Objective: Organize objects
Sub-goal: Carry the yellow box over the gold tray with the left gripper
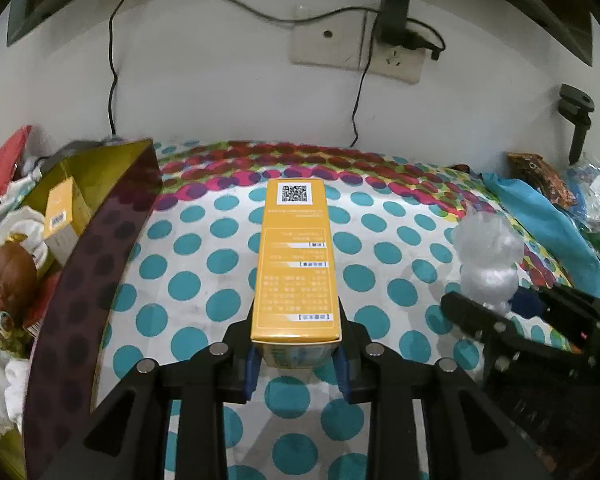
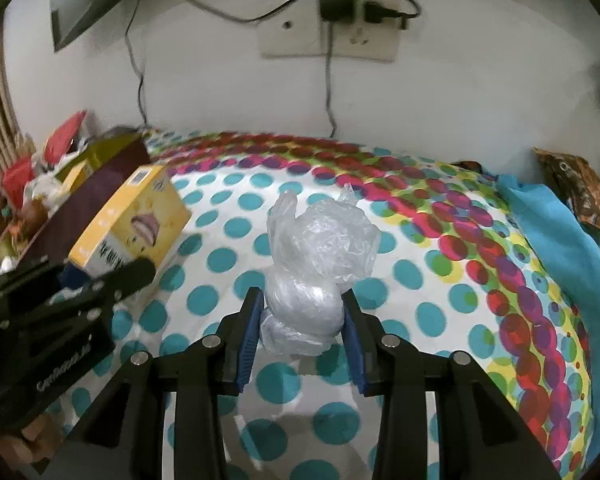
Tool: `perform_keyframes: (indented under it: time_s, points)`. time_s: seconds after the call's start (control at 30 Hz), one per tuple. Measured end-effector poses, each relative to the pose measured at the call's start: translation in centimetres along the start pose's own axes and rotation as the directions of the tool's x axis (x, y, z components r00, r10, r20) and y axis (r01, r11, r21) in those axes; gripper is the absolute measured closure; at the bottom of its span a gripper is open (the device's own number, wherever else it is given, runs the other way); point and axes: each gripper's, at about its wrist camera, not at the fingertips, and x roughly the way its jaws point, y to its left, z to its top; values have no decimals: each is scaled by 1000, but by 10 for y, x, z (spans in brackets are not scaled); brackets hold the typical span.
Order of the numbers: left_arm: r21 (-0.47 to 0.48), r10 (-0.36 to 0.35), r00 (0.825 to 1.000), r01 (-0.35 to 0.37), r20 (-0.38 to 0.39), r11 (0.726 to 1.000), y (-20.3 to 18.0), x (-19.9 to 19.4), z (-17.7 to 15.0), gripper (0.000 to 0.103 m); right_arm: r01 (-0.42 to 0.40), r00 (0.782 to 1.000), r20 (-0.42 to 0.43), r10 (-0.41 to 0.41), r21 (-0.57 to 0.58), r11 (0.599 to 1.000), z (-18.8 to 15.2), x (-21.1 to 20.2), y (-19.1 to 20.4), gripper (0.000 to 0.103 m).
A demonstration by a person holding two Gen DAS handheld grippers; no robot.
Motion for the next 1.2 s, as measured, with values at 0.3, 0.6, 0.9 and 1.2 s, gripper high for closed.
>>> perform_keyframes:
  time_s: [0.3,0.6,0.9,1.2]
  points:
    - [-65,18,999,-15,45,998,13,-10,-2,74,48,996,-76,-51,-41,998,-2,15,9,67]
    - [-6,64,995,-64,78,998,24,-52,-12,74,69,993,-89,-75,-64,996,-3,17,13,67]
    - [14,120,986,-122,118,992,52,-107,0,74,75,993,-90,-80,-61,995,-3,17,13,66]
    - [2,164,976,-166,140,986,90,-144,10,73,75,993,-91,-80,-55,996,-3,17,12,65]
